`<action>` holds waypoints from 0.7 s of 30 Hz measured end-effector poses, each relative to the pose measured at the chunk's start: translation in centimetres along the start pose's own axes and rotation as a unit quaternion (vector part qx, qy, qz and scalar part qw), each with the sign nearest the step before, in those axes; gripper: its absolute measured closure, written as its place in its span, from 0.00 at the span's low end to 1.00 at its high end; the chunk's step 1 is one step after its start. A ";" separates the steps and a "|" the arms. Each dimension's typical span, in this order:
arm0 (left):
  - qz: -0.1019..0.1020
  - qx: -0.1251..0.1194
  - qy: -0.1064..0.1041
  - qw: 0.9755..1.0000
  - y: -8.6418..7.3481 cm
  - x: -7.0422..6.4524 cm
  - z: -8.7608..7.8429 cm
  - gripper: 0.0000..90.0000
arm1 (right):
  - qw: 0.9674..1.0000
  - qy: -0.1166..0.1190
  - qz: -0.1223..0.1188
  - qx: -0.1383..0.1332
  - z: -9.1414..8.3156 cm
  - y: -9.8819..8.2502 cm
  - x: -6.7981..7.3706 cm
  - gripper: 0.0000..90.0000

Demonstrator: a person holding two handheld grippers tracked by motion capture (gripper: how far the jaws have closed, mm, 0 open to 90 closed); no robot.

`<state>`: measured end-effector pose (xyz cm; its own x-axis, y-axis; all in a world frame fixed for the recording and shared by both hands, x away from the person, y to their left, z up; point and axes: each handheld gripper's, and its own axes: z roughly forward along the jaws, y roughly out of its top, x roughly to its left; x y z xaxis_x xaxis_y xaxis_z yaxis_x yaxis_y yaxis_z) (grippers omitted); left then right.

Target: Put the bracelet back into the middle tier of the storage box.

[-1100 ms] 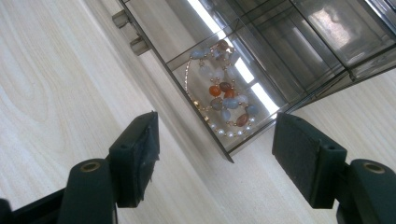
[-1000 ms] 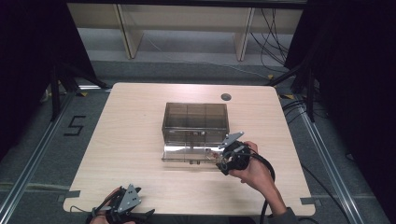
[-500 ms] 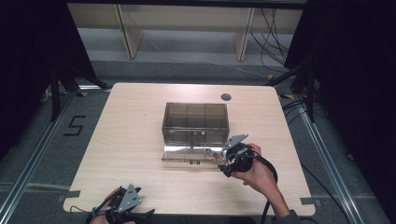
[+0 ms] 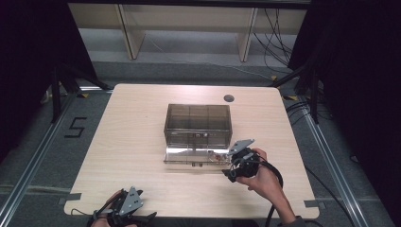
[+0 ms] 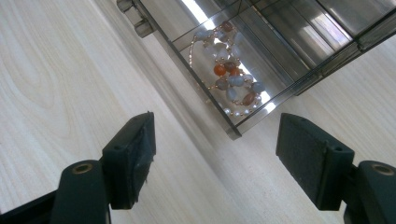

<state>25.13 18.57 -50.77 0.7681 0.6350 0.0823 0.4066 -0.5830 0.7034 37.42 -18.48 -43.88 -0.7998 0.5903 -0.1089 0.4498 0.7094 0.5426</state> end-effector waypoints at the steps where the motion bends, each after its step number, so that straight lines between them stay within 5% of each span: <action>1: 0.004 0.002 0.005 1.000 0.0 0.0 0.0 0.17 | 1.000 -0.003 0.002 0.000 0.0 -0.1 0.1 0.33; 21: 0.003 0.002 0.003 1.000 0.0 0.0 0.0 0.17 | 1.000 -0.002 0.014 -0.017 0.0 -1.6 0.5 0.31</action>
<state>25.15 18.57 -50.81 0.7680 0.6339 0.0909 0.4033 -0.5890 0.7003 36.34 -19.31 -44.81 -0.7848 0.6121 -0.0968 0.4587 0.6788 0.5735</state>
